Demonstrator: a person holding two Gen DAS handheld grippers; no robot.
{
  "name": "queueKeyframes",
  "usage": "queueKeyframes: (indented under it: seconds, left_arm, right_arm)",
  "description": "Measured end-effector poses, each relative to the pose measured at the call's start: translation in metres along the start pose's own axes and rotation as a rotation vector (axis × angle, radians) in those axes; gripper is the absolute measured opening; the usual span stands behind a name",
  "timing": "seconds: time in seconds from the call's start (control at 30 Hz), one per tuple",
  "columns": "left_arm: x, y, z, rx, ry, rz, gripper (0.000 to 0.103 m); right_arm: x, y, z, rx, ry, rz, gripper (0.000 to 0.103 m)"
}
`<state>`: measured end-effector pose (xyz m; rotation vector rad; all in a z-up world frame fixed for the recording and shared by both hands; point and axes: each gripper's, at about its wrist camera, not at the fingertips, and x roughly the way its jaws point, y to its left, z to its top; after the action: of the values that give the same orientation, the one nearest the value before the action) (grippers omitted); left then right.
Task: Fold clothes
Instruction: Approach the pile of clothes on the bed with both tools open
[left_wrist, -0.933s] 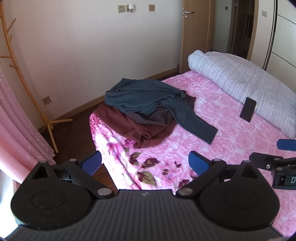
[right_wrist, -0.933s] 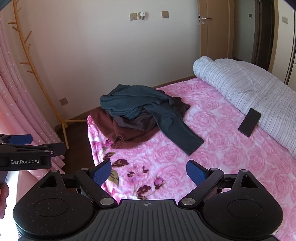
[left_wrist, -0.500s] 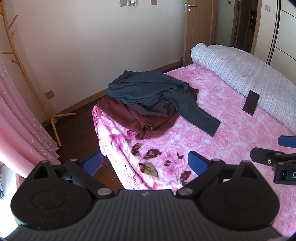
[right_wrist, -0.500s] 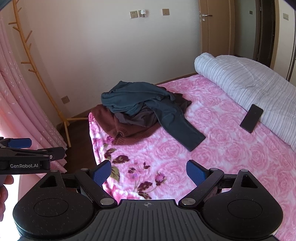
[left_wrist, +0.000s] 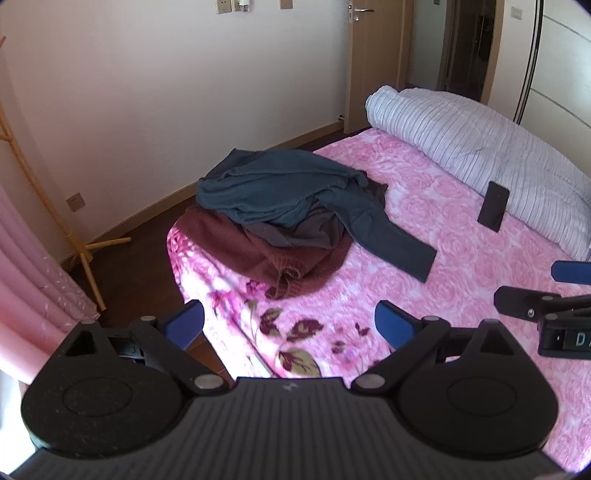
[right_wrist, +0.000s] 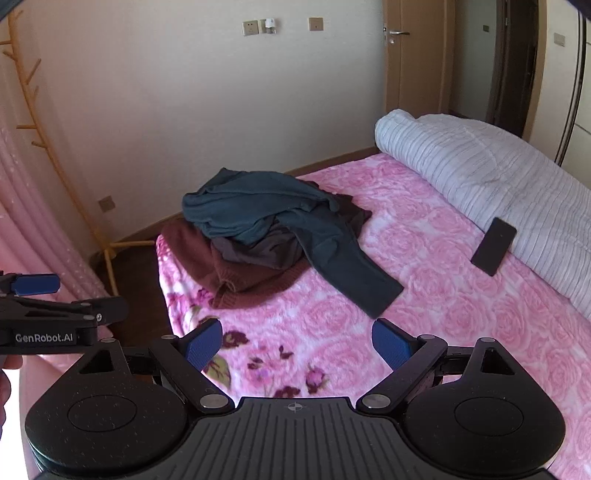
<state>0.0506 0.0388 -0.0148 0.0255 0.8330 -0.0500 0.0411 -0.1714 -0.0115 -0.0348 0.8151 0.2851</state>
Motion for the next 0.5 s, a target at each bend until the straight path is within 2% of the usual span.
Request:
queueKeyframes:
  seconds: [0.27,0.5]
  left_arm:
    - [0.031,0.058,0.031,0.038,0.001,-0.041,0.098]
    - [0.053,0.105,0.041,0.059,0.024,-0.058,0.098]
  right_arm:
    - [0.038,0.043,0.033,0.041,0.004,-0.053,0.091]
    - [0.065,0.076,0.052,0.065,0.014,-0.069,0.091]
